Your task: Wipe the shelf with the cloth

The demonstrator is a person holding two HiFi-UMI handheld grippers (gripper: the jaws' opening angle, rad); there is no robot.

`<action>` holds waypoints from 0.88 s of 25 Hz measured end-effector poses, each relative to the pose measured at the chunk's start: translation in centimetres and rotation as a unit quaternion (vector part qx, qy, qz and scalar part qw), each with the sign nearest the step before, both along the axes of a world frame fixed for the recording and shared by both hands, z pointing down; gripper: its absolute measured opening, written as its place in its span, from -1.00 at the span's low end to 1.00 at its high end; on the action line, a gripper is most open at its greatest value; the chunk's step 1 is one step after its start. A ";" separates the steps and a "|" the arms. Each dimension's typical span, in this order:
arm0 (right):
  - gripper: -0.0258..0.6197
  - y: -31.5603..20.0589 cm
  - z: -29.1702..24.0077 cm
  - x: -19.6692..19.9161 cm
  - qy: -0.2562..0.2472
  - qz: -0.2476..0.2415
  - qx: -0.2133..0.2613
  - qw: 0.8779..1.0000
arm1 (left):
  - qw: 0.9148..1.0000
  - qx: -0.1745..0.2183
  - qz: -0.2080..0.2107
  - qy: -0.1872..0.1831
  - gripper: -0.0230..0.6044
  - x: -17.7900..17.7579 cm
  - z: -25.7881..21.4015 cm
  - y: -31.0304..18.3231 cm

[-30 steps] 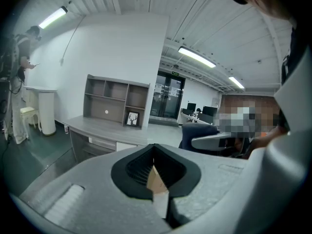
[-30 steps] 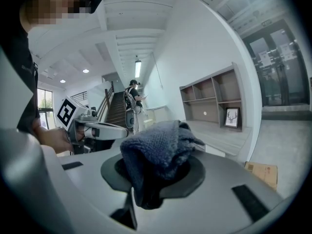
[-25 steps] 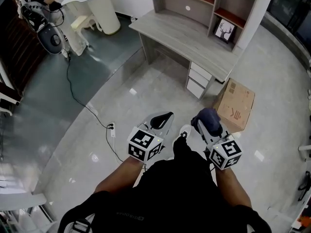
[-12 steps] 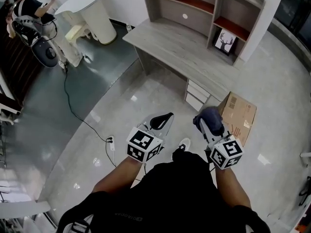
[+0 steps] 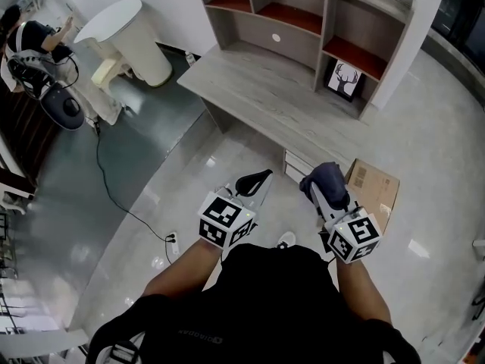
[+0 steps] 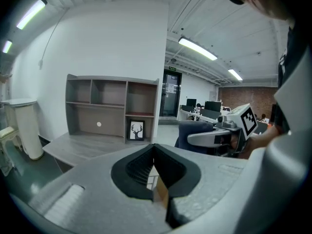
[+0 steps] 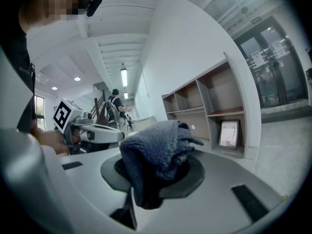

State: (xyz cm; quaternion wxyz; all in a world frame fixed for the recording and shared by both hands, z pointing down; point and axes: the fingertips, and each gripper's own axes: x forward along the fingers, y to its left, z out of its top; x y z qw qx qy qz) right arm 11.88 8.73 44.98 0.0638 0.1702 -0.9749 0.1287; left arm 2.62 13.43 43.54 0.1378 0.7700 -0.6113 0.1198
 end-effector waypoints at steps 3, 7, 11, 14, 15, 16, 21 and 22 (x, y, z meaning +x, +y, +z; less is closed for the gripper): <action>-0.60 -1.4 0.2 0.1 0.006 -0.002 0.003 1.000 | 1.000 0.001 0.006 0.003 -0.90 0.1 0.1 -2.3; -0.60 -2.8 0.8 0.8 0.010 0.009 0.002 1.000 | 1.000 -0.003 0.022 0.003 -0.90 0.7 0.7 -4.5; -0.60 -4.5 1.3 1.4 0.012 0.029 -0.007 0.999 | 0.999 -0.009 0.035 0.004 -0.90 1.0 1.1 -6.3; -0.60 -6.1 1.3 1.9 0.014 0.046 -0.009 0.999 | 0.999 -0.008 0.047 0.006 -0.90 1.1 1.1 -8.1; -0.60 -6.7 1.4 2.0 0.014 0.052 -0.009 0.998 | 0.999 -0.007 0.052 0.006 -0.90 1.1 1.1 -8.9; -0.60 -7.4 1.5 2.1 0.014 0.059 -0.009 0.998 | 0.998 -0.006 0.057 0.006 -0.90 1.1 1.2 -9.7; -0.60 -10.6 1.7 1.7 0.020 0.089 -0.011 0.996 | 0.996 -0.006 0.090 0.010 -0.90 0.8 1.3 -13.7; -0.60 -11.2 1.7 1.4 0.021 0.095 -0.011 0.995 | 0.995 -0.006 0.096 0.011 -0.90 0.5 1.3 -14.5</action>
